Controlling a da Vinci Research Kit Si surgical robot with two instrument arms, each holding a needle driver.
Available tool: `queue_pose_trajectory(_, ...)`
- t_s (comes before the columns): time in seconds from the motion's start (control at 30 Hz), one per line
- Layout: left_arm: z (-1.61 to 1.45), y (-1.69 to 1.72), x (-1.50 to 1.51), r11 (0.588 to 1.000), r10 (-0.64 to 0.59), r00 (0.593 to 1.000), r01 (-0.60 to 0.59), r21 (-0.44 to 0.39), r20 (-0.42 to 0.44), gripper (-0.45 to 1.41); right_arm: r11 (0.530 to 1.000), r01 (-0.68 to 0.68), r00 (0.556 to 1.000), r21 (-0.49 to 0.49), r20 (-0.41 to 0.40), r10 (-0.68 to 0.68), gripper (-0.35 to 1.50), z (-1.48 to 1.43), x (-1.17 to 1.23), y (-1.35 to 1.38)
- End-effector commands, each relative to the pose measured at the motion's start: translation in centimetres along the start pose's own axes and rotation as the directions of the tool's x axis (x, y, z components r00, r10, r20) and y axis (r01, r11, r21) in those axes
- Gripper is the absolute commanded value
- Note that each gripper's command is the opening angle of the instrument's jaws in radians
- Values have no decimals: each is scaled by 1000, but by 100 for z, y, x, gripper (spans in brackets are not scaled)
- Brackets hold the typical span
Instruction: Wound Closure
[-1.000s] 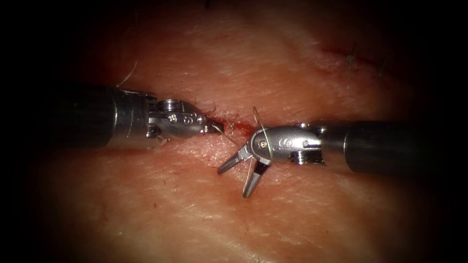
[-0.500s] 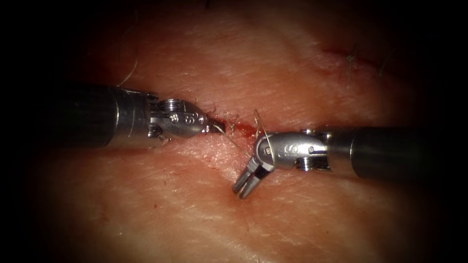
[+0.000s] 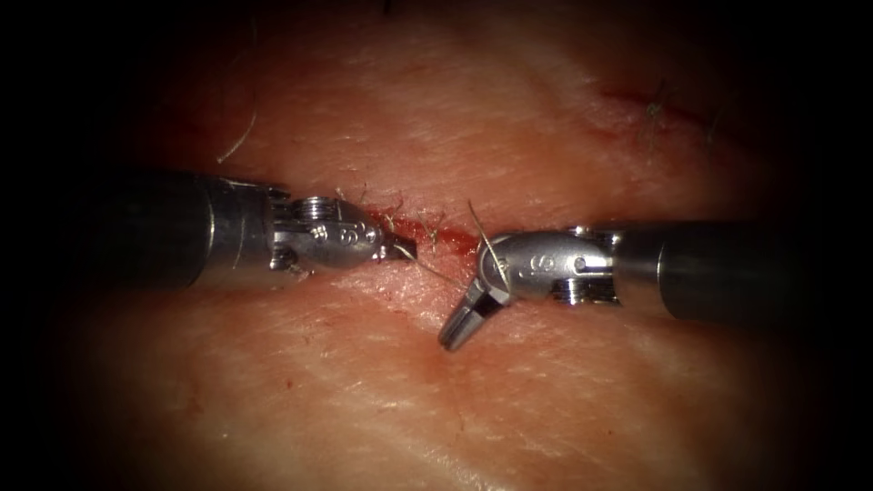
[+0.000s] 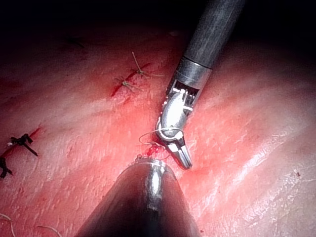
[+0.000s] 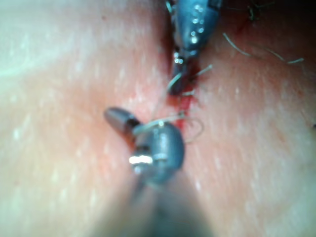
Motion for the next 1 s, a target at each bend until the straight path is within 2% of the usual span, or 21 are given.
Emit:
queue_pose_trajectory(0.03,8,5,0,1000,3,1000,-3,0,-1,-45,999,-8,1000,-36,-10,8,-35,-15,-4,9)
queue_pose_trajectory(0.17,8,20,-6,1000,12,1000,-12,3,2,-45,992,-38,997,-121,-66,30,-35,-50,-1,11)
queue_pose_trajectory(0.27,11,38,-13,1000,16,1000,-16,5,14,-45,983,-44,994,-176,-105,26,-35,-63,1,10)
queue_pose_trajectory(0.43,14,61,-23,1000,19,1000,-19,-1,22,-45,972,-63,994,-228,-99,42,-35,-69,-7,16)
queue_pose_trajectory(0.5,12,80,-31,1000,23,999,-23,-2,29,-45,955,-86,993,-283,-107,58,-35,-79,-16,24)
queue_pose_trajectory(0.77,8,129,-42,1000,23,999,-22,-19,40,-45,906,-138,989,-401,-112,101,-35,-101,-38,40)
queue_pose_trajectory(1.0,-9,162,-40,999,32,999,-32,-23,38,-45,905,-140,989,-402,-105,106,-35,-104,-43,41)
